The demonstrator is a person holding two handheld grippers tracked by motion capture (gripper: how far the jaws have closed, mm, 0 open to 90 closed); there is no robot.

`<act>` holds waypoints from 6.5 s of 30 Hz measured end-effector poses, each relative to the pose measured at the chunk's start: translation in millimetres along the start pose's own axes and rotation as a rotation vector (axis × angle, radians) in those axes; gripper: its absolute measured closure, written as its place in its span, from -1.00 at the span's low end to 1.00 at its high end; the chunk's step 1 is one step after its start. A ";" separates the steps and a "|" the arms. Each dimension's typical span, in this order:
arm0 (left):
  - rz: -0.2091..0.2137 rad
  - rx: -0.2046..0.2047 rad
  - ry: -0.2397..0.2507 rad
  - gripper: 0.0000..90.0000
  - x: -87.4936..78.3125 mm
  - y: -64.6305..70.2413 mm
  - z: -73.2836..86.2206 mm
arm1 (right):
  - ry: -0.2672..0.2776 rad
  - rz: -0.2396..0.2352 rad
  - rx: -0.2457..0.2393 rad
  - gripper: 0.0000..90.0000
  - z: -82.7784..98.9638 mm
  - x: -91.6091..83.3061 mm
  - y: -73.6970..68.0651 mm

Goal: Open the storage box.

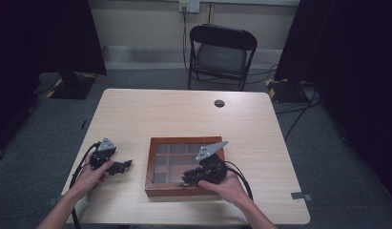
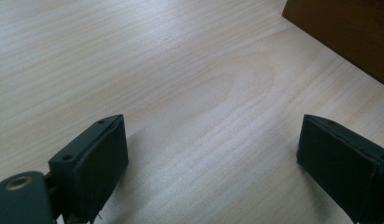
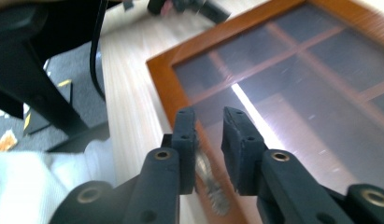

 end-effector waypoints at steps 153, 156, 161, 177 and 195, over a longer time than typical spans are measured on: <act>0.005 -0.003 0.003 -0.83 0.7 0.1 -0.5 | 0.073 0.049 -0.037 0.82 -73.1 -42.3 -7.0; 0.006 -0.006 0.003 -0.83 0.7 0.3 -0.5 | 0.075 0.052 -0.036 0.82 -74.3 -43.0 -6.6; 0.006 0.003 0.000 -0.83 0.5 -0.3 -0.3 | 0.079 0.053 -0.036 0.82 -76.2 -44.4 -6.0; 0.003 0.007 0.000 -0.83 0.5 -0.7 -0.4 | 0.083 0.060 -0.037 0.82 -79.7 -46.5 -5.1; 0.003 0.013 0.000 -0.83 0.5 -1.1 -0.4 | 0.093 0.068 -0.031 0.82 -85.4 -50.1 -2.5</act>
Point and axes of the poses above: each handheld gripper's, and its own axes: x roughly forward along the jaws, z roughly out of its underside, y roughly to its right, the point moved 5 cm from there along x, roughly forward along the jaws, and after that the axes turned 14 degrees about -z, right-handed, at the moved point
